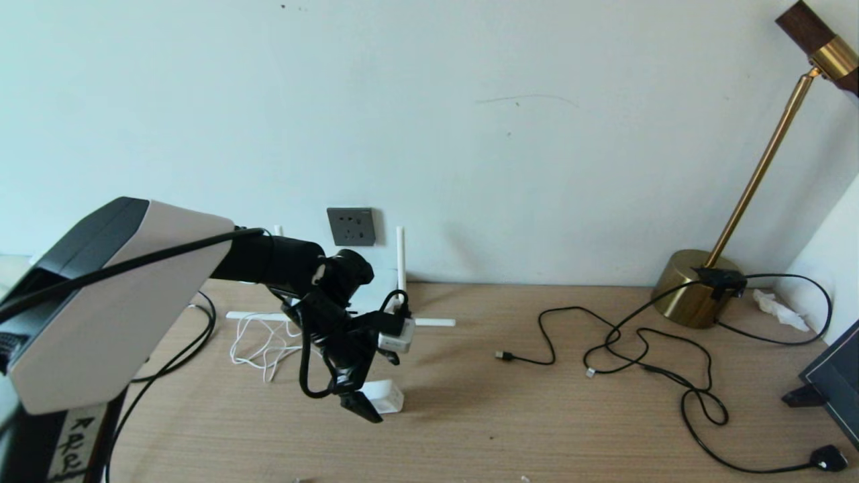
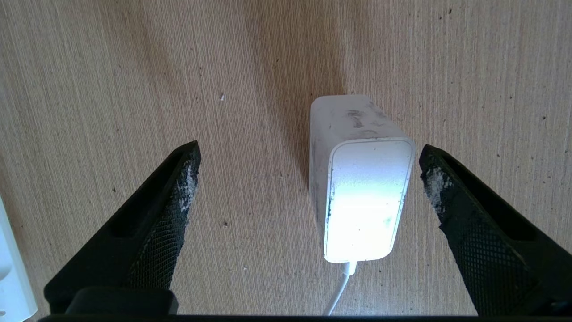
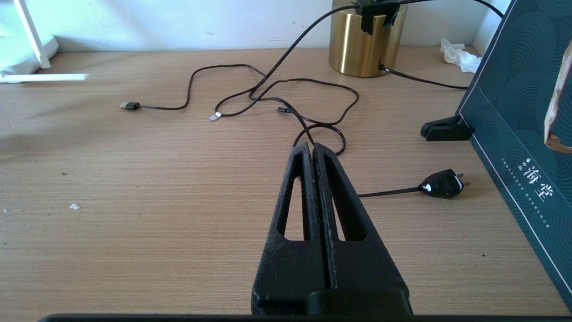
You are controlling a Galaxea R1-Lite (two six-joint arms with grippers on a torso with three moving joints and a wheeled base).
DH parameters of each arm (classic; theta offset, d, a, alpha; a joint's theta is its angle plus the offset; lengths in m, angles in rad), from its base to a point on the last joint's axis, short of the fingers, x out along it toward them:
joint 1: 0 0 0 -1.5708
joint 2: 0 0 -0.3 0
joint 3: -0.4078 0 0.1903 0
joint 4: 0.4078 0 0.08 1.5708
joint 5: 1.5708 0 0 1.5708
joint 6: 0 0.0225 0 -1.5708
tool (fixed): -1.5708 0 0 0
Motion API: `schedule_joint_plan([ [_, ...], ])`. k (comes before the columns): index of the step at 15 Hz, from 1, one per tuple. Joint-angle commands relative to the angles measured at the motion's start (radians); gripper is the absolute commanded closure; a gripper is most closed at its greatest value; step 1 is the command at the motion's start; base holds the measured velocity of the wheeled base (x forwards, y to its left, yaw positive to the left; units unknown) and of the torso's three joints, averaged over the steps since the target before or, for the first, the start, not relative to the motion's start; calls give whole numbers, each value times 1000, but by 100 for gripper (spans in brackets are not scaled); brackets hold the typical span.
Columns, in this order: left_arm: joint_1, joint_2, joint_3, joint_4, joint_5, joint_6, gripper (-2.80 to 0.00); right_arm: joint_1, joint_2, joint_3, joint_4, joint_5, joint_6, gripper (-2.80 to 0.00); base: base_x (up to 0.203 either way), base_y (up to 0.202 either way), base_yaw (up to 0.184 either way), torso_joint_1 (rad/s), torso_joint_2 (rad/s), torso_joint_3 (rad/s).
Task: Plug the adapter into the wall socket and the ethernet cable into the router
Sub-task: Pick up plug
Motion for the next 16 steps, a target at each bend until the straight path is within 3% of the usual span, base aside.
schedule_joint_plan([
  [1,0,0,5,4,-4,7,-280,0,0,0,-1,0,0,0,0,0,0,0,0,0],
  [2,0,1,5,4,-5,7,0,0,0,0,-1,0,0,0,0,0,0,0,0,0],
  [11,4,-27,49,-20,-30,7,0,0,0,0,-1,0,0,0,0,0,0,0,0,0],
  [12,11,-50,74,-71,-56,4,0,0,1,0,-1,0,0,0,0,0,0,0,0,0],
  [14,45,-98,121,-177,-188,-3,0,0,0,0,-1,0,0,0,0,0,0,0,0,0],
  [16,110,-170,140,-200,-300,-11,0,0,0,0,-1,0,0,0,0,0,0,0,0,0],
])
